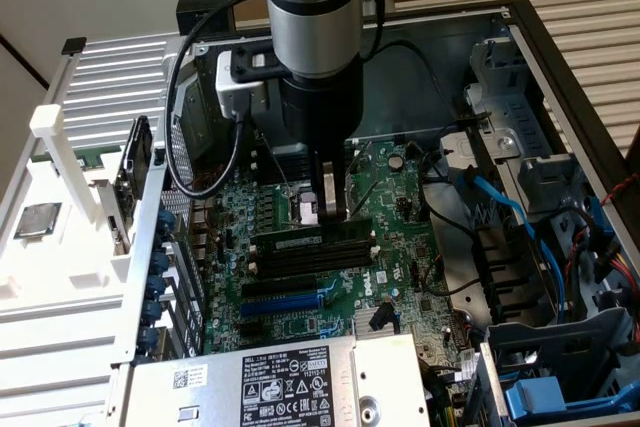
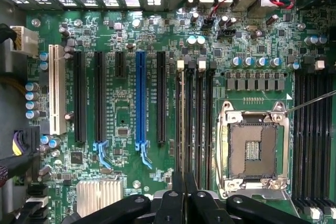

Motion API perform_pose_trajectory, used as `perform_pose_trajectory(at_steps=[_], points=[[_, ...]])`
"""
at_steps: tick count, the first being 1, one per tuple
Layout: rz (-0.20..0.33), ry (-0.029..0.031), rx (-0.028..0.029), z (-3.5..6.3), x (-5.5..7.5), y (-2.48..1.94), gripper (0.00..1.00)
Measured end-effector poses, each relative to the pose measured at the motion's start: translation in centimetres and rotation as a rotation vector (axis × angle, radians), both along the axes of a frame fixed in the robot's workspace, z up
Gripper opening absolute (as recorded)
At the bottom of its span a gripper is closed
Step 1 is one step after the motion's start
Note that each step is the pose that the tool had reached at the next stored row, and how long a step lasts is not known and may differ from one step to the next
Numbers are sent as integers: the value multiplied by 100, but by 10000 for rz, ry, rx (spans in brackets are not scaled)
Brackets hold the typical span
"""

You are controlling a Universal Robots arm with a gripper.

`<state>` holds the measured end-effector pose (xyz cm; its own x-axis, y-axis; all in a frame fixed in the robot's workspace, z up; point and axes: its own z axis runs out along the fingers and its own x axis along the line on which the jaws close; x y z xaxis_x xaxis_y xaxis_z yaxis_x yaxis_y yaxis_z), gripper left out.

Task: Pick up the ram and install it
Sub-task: 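Insert the ram into the slot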

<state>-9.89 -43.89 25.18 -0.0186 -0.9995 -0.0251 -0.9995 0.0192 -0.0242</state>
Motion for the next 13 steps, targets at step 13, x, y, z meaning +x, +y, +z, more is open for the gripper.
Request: perform_pose_trajectory(at_steps=[13], points=[[-2, -9, -1, -43, -13, 14, 12]])
